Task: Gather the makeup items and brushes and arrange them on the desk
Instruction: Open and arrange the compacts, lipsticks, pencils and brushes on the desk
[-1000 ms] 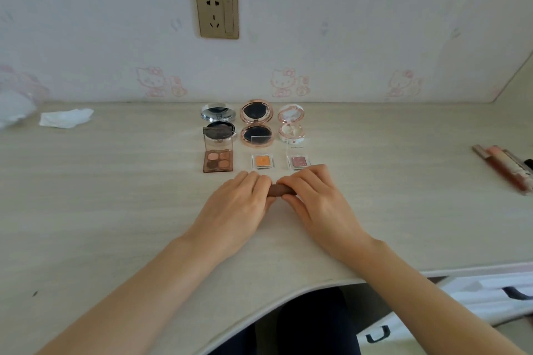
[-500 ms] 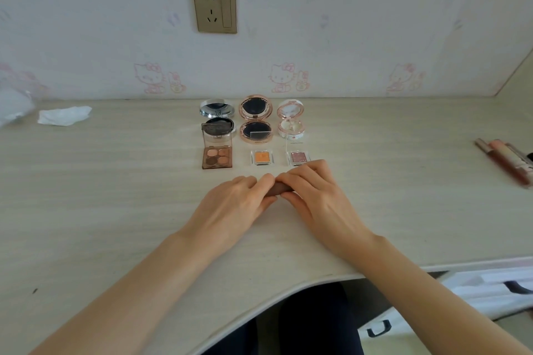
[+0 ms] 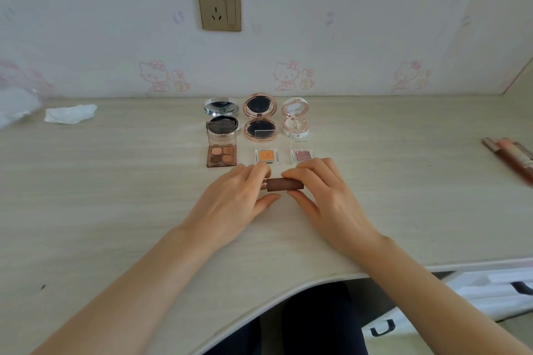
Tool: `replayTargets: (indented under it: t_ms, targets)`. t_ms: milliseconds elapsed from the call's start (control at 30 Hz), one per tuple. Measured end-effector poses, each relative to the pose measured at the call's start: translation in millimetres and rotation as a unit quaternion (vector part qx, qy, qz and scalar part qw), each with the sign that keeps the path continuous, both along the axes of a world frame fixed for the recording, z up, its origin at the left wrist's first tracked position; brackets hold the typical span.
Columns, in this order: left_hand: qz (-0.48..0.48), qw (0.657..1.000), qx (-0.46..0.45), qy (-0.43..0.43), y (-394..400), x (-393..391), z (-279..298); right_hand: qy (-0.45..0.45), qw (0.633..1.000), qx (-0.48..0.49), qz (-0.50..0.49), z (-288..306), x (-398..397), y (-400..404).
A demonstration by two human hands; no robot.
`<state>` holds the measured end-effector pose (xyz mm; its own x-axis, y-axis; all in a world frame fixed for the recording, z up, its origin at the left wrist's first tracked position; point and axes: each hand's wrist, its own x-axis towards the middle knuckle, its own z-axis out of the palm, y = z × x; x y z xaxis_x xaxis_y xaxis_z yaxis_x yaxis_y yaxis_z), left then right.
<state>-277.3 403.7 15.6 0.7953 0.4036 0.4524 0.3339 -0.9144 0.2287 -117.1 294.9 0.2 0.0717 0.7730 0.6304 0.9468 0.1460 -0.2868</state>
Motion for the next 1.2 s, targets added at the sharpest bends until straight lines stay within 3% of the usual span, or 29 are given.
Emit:
replayTargets:
  t_ms: [333, 733, 1000, 1200]
  targets:
    - [0.016, 1.0, -0.013, -0.012, 8.4, -2.8, -4.8, 0.089, 0.995, 0.034, -0.024, -1.4, 2.8, -0.7]
    - [0.046, 0.989, -0.112, -0.082, 14.4, -2.0, -13.4, 0.134, 0.988, 0.069, -0.031, -3.0, 4.8, 0.3]
    - [0.022, 0.938, -0.27, -0.215, 7.5, 2.5, -10.8, 0.173, 0.985, 0.017, -0.018, -2.5, 3.3, -1.2]
    - [-0.003, 0.85, -0.459, -0.258, 1.0, 8.2, -4.8, 0.165, 0.986, 0.0, -0.013, -1.2, 1.0, -3.5]
